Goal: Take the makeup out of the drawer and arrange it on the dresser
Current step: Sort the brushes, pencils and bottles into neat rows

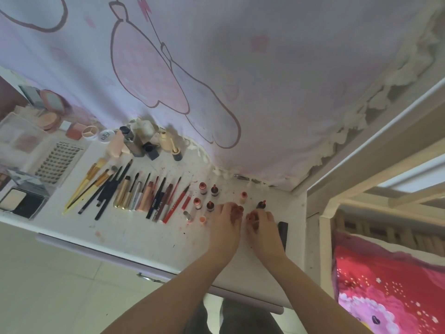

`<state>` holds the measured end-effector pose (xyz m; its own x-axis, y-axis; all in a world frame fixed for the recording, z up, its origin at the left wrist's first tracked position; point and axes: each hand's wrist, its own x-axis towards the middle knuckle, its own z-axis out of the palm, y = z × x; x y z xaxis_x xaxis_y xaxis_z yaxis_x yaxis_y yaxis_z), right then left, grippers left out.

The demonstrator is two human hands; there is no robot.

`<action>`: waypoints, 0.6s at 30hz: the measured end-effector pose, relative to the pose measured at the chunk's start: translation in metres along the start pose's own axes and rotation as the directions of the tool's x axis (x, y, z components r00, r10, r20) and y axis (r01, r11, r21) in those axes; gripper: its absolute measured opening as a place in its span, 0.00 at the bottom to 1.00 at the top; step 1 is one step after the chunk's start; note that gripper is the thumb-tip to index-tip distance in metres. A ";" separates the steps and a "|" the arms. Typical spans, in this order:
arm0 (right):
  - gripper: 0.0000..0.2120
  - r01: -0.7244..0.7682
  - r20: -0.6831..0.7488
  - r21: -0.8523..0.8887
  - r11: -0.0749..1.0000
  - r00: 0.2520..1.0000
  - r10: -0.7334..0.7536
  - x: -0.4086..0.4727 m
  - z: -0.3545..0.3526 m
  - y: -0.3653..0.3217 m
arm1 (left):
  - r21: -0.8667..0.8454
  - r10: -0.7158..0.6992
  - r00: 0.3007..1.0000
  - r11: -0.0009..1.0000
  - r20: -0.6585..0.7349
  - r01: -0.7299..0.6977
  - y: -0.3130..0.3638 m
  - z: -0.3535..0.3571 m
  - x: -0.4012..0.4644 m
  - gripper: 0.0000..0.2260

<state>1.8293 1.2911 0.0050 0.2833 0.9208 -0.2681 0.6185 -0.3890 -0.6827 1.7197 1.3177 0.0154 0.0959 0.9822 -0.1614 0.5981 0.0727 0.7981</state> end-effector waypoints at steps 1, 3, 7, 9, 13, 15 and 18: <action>0.09 0.005 -0.003 -0.004 1.000 1.000 -0.005 0.001 0.002 -0.001 | 0.005 -0.009 1.000 1.000 -0.002 0.009 -0.002 0.003 0.002 0.07; 0.10 0.006 0.002 -0.009 1.000 1.000 -0.006 0.002 0.003 -0.003 | -0.005 -0.031 1.000 1.000 -0.001 0.031 -0.007 0.006 0.004 0.06; 0.16 -0.046 0.049 -0.022 0.999 0.998 0.047 0.000 -0.002 -0.007 | -0.020 -0.030 1.000 0.999 0.000 0.030 -0.011 0.010 0.004 0.04; 0.17 -0.034 0.047 -0.053 0.998 0.998 0.036 -0.004 -0.014 -0.006 | -0.005 -0.040 0.999 0.999 0.009 0.040 -0.009 0.008 0.003 0.05; 0.11 -0.001 -0.112 -0.130 0.992 0.994 -0.013 -0.001 -0.061 0.009 | 0.033 0.034 0.995 0.999 0.095 -0.037 -0.017 0.002 -0.021 0.18; 0.14 -0.112 -0.037 -0.352 0.929 0.994 0.106 0.006 -0.075 0.013 | 0.059 0.058 0.991 0.996 0.117 -0.066 -0.026 0.003 -0.043 0.18; 0.15 -0.158 0.156 -0.544 0.824 0.946 0.284 0.006 -0.068 0.015 | 0.108 0.058 0.968 0.990 0.245 -0.086 -0.028 0.013 -0.062 0.12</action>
<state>1.8904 1.2894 0.0395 0.3294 0.7652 -0.5532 0.8636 -0.4810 -0.1511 1.7070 1.2530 -0.0044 0.3224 0.9123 -0.2525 0.6701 -0.0316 0.7416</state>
